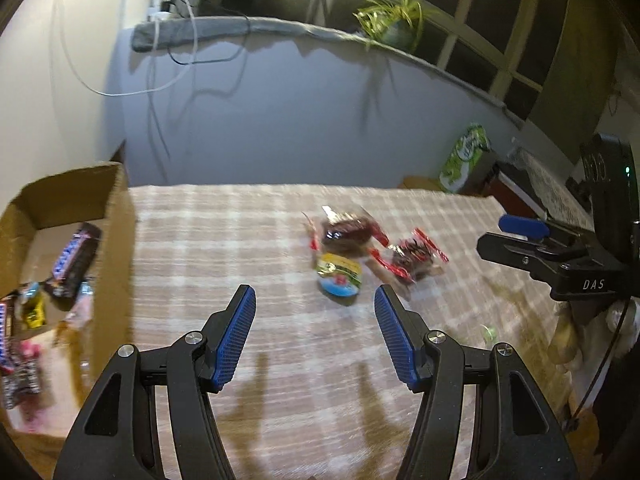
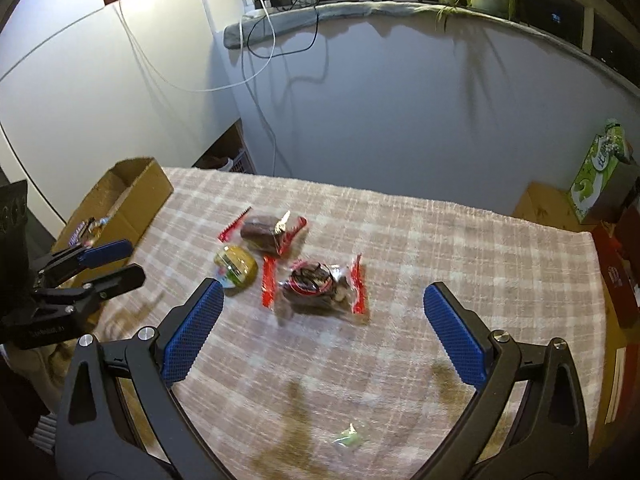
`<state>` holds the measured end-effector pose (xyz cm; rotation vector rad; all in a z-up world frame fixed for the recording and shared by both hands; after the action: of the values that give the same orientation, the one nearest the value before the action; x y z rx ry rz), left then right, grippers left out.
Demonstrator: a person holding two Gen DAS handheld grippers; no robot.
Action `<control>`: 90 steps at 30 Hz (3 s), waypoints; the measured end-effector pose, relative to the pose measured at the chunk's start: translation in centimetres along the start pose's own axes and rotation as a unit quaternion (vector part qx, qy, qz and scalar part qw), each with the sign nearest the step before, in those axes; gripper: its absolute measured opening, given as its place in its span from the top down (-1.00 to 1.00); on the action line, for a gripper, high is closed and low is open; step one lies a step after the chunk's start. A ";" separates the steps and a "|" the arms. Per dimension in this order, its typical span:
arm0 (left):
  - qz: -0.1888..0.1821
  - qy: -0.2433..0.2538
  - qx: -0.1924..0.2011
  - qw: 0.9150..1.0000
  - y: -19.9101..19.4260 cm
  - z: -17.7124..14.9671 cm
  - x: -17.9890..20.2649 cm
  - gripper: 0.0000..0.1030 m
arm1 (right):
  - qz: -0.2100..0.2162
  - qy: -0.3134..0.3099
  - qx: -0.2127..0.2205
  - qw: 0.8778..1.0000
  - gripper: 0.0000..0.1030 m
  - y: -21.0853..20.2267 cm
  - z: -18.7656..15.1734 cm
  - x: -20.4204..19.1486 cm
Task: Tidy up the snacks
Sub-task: 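Move both open grippers back over the red-wrapped chocolates, then lower the right gripper onto the red-wrapped chocolate and close it, then carry the red-wrapped chocolate with the right gripper while the left gripper carries the yellow candy cup to the box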
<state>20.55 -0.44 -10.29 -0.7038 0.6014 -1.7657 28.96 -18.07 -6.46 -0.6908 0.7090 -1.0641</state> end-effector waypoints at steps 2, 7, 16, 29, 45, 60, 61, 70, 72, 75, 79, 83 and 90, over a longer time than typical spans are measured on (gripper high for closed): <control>-0.001 0.005 -0.008 1.000 1.0 -0.1 0.5 -0.19 | 0.001 -0.002 -0.005 1.000 -0.98 0.6 -0.2 0.2; -0.005 0.015 -0.025 1.000 2.8 -0.1 1.2 -0.19 | 0.010 -0.006 -0.018 1.000 -0.98 2.2 -0.4 0.2; -0.008 0.039 -0.045 0.998 5.6 0.0 2.3 -0.19 | 0.016 -0.017 -0.040 0.999 -0.98 5.4 -0.3 0.1; 0.017 0.062 -0.058 0.996 8.3 0.5 2.4 0.12 | 0.017 -0.035 -0.068 0.997 -0.80 8.6 -0.2 -0.4; 0.021 0.067 -0.056 0.996 8.3 0.4 2.2 0.41 | 0.021 -0.029 -0.074 0.997 -0.14 9.0 -0.4 -0.5; 0.007 0.045 -0.042 0.998 5.8 0.2 1.9 0.43 | 0.018 -0.025 -0.048 0.998 -0.13 5.9 -0.9 0.0; 0.007 0.045 -0.039 0.998 5.4 0.2 1.9 0.43 | 0.019 -0.023 -0.045 0.999 -0.13 5.5 -1.0 0.0; 0.009 0.042 -0.009 0.999 1.9 0.6 2.1 0.43 | 0.023 -0.023 -0.021 0.999 -0.13 2.1 -1.0 -1.1; 0.011 0.042 -0.002 0.999 1.1 0.7 2.0 0.43 | 0.025 -0.026 -0.017 0.999 -0.13 1.6 -0.9 -1.7; 0.016 0.040 0.010 0.999 -0.4 0.7 1.7 0.43 | 0.028 -0.032 -0.010 0.999 -0.13 0.7 -0.8 -2.7; 0.023 0.037 0.025 0.999 -2.4 0.6 1.4 0.43 | 0.034 -0.041 -0.001 0.999 -0.13 -0.3 -0.6 -4.2; 0.029 0.031 0.038 0.998 -4.2 0.6 0.8 0.43 | 0.043 -0.051 0.005 0.998 -0.13 -0.8 -0.5 -5.9; 0.042 0.022 0.056 0.997 -6.8 0.0 -0.7 0.43 | 0.059 -0.070 0.015 0.996 -0.13 -1.4 0.1 -9.4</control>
<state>16.24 2.13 -5.62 -0.5562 0.5490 -1.7249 25.34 -9.73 -3.59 -0.6828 0.6038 -0.9079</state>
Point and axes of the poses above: each gripper's, at about its wrist camera, not at the fingertips, and y roughly the way its jaws point, x to its right, z to its top, the point moved 2 cm from there along y, roughly the way its jaws point, and after that the axes turned 5 degrees about y, right-handed, at the moved point
